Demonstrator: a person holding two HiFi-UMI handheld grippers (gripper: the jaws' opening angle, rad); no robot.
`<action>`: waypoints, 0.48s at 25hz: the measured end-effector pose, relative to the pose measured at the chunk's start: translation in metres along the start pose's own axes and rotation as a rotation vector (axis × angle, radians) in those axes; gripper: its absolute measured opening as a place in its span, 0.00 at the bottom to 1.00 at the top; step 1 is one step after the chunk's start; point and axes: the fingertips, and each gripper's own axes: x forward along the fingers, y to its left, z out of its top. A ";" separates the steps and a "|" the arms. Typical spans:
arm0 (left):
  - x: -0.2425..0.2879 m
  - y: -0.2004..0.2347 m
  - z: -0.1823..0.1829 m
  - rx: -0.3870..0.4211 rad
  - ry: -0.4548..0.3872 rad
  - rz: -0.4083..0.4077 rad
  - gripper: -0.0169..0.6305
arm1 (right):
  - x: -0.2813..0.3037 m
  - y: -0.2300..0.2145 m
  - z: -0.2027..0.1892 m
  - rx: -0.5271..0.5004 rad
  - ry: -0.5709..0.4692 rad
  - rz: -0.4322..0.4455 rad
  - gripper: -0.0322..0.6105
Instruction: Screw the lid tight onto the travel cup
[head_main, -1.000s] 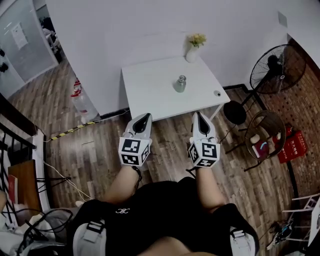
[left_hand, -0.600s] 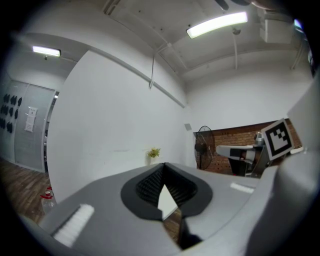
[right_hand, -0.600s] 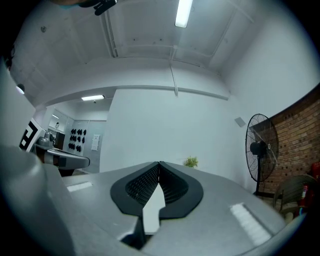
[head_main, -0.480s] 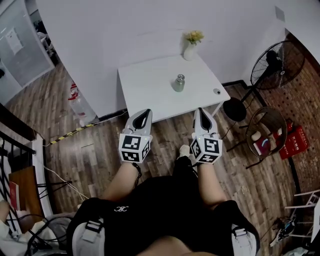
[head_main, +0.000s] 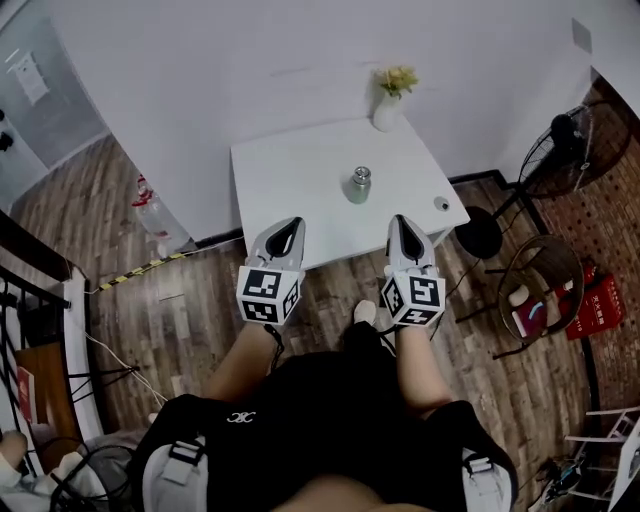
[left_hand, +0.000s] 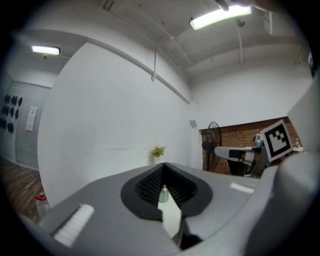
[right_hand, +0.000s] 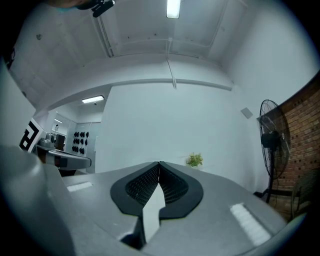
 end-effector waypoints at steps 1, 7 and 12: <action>0.014 0.001 0.000 -0.002 0.002 0.003 0.11 | 0.012 -0.009 -0.003 0.004 0.004 0.003 0.05; 0.094 0.009 0.002 -0.001 0.030 0.042 0.11 | 0.087 -0.056 -0.016 0.024 0.035 0.052 0.05; 0.161 0.024 0.007 -0.007 0.055 0.093 0.11 | 0.154 -0.091 -0.023 0.038 0.065 0.106 0.05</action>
